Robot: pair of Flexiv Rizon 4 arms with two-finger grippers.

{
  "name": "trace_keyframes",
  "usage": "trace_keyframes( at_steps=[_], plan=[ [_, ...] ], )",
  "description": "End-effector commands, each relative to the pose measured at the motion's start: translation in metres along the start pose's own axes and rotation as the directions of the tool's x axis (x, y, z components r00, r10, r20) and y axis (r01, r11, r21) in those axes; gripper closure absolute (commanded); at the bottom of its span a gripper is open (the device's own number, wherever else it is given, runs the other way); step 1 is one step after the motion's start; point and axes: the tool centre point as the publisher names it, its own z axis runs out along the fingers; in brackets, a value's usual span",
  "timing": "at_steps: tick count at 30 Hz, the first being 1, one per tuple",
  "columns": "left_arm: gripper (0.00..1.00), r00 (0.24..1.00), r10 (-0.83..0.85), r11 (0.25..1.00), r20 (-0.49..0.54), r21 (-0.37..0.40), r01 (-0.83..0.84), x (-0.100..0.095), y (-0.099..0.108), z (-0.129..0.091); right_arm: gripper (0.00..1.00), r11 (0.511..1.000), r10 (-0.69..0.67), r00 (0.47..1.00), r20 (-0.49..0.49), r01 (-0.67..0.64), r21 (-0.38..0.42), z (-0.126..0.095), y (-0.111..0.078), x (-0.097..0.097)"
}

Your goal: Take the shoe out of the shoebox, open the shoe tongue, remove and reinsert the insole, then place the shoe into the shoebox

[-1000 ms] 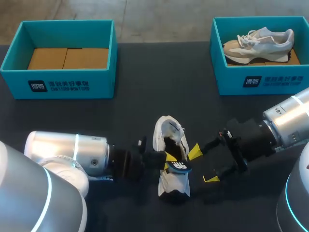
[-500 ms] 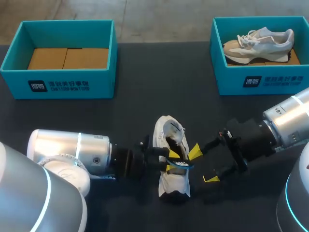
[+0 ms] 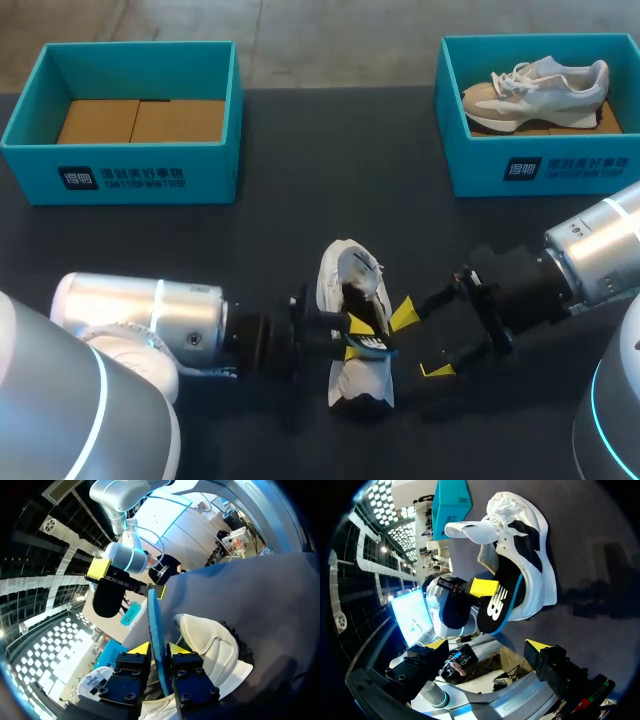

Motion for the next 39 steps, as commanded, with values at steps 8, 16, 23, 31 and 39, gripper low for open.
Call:
trace_keyframes(
  at_steps=[8,16,23,31,39],
  plan=[
    [1.0,1.0,0.021,1.0,-0.018,0.008,-0.021,0.005,-0.008,-0.007,0.0,1.0,0.0,1.0,0.0,0.0,-0.002,0.001,0.0,0.0],
    [1.0,0.998,0.054,0.998,-0.031,-0.026,-0.054,0.005,0.003,-0.006,0.0,1.0,0.0,1.0,0.0,0.0,-0.002,0.001,0.0,0.0],
    [1.0,0.997,0.05,0.997,-0.052,-0.06,-0.054,0.006,0.019,0.0,0.0,1.0,0.0,1.0,0.0,0.0,-0.002,0.001,0.0,0.0],
    [1.0,0.997,0.031,0.995,-0.064,-0.093,-0.037,0.007,0.034,0.003,0.0,1.0,0.0,1.0,0.0,0.0,-0.002,0.001,0.0,0.0],
    [0.87,0.998,0.018,0.996,-0.054,-0.083,-0.022,0.006,0.028,0.0,0.0,1.0,0.0,1.0,0.0,0.0,-0.002,0.001,0.0,0.0]
  ],
)
